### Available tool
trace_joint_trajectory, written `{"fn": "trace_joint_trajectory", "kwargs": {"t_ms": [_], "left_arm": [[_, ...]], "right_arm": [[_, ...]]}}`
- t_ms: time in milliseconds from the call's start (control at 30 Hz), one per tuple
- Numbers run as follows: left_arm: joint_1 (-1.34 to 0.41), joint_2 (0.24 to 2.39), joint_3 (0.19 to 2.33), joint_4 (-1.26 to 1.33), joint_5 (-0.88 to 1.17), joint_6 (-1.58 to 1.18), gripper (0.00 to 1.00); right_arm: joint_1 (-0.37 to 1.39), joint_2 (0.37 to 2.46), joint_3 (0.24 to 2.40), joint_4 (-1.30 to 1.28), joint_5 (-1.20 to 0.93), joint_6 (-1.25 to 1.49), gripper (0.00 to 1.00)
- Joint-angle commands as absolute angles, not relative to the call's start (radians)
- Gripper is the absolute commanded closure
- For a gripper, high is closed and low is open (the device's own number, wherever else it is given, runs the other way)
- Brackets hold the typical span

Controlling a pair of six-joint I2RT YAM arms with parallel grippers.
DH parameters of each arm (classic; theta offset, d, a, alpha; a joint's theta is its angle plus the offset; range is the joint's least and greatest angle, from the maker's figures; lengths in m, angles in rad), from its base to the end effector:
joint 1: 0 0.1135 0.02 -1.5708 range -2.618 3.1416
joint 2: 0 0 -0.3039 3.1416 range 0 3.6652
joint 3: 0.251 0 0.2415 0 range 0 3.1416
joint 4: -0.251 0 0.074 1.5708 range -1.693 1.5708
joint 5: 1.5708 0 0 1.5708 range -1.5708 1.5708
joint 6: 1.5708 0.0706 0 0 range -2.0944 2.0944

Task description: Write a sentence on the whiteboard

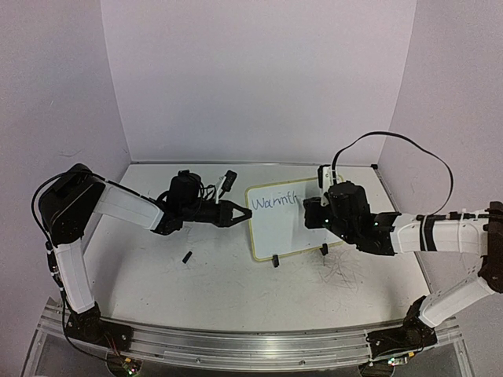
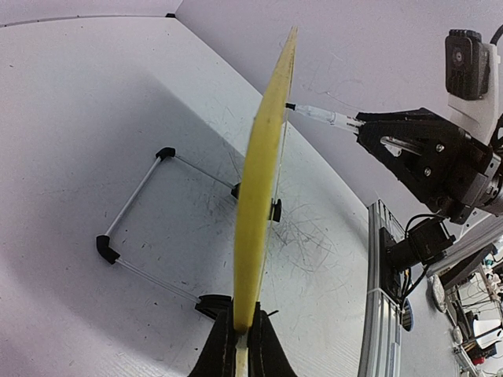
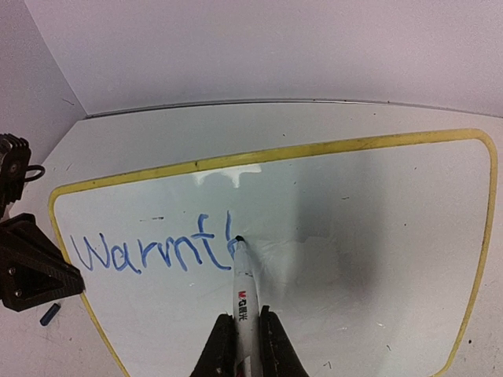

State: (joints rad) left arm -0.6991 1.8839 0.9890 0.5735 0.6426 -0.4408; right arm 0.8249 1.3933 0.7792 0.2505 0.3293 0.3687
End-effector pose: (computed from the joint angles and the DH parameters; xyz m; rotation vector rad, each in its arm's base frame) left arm 0.3023 -0.3095 0.2164 0.7387 1.9349 -1.3479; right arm 0.2364 0.2223 0.2768 -0.2212 1.9314 0.4829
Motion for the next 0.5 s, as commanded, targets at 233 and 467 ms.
{"fn": "trace_joint_trajectory", "kwargs": {"t_ms": [233,467], "left_arm": [[-0.717,1.858,1.006,0.534,0.661,-0.428,1.0],[-0.718,1.857,1.006,0.533,0.66,-0.428,1.0]], "right_arm": [[0.821,1.388,0.799,0.216,0.361,0.388,1.0],[0.822,1.385,0.775,0.202,0.334,0.393,1.0]]}}
